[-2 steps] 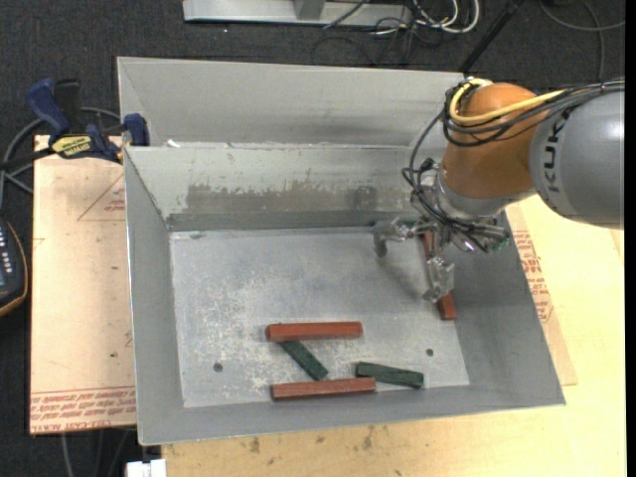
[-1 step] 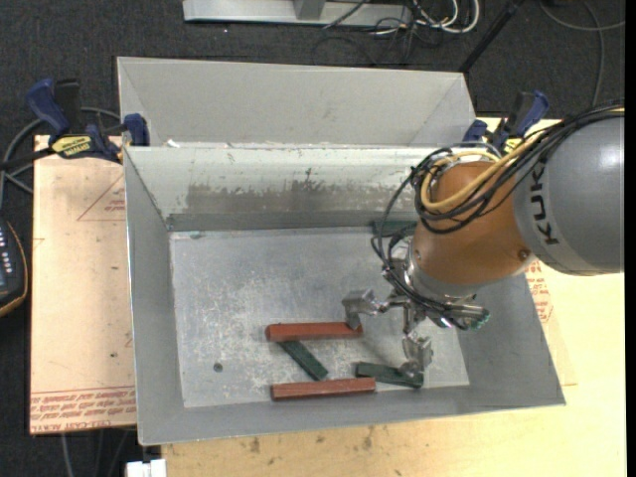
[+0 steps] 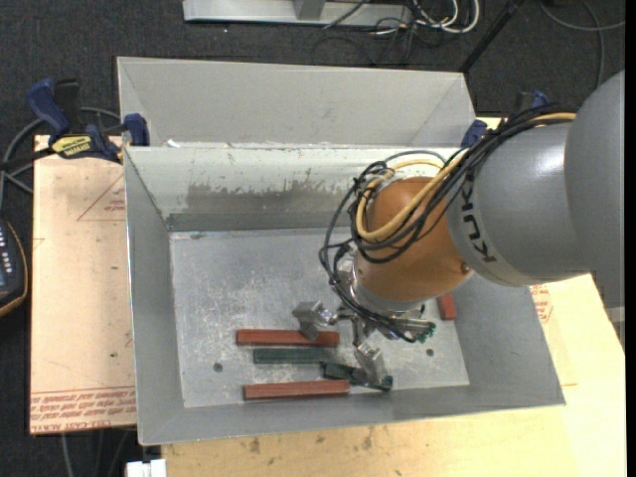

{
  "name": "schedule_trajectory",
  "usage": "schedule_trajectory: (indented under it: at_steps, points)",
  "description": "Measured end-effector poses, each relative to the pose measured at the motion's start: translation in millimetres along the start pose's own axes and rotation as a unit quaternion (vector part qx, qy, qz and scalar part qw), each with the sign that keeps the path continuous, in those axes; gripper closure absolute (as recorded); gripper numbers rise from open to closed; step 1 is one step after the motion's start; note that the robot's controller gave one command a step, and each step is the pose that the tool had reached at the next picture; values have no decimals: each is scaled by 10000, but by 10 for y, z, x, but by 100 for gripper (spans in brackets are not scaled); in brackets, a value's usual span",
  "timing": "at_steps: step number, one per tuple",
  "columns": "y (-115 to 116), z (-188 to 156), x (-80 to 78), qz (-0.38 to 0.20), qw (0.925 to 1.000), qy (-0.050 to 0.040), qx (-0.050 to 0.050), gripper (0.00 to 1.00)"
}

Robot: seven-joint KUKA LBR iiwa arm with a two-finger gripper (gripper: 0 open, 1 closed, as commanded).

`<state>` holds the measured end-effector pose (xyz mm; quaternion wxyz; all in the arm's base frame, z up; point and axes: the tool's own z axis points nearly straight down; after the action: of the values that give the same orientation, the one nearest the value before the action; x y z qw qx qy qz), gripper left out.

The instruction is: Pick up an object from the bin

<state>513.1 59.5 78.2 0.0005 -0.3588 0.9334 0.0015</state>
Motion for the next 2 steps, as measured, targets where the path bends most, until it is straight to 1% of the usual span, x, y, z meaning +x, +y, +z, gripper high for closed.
schedule_trajectory:
  at_steps: [1,2]
  points:
    - [92,13,-277,223,9998,-12,15,0]
    - [79,-41,-312,225,9997,-66,36,100]
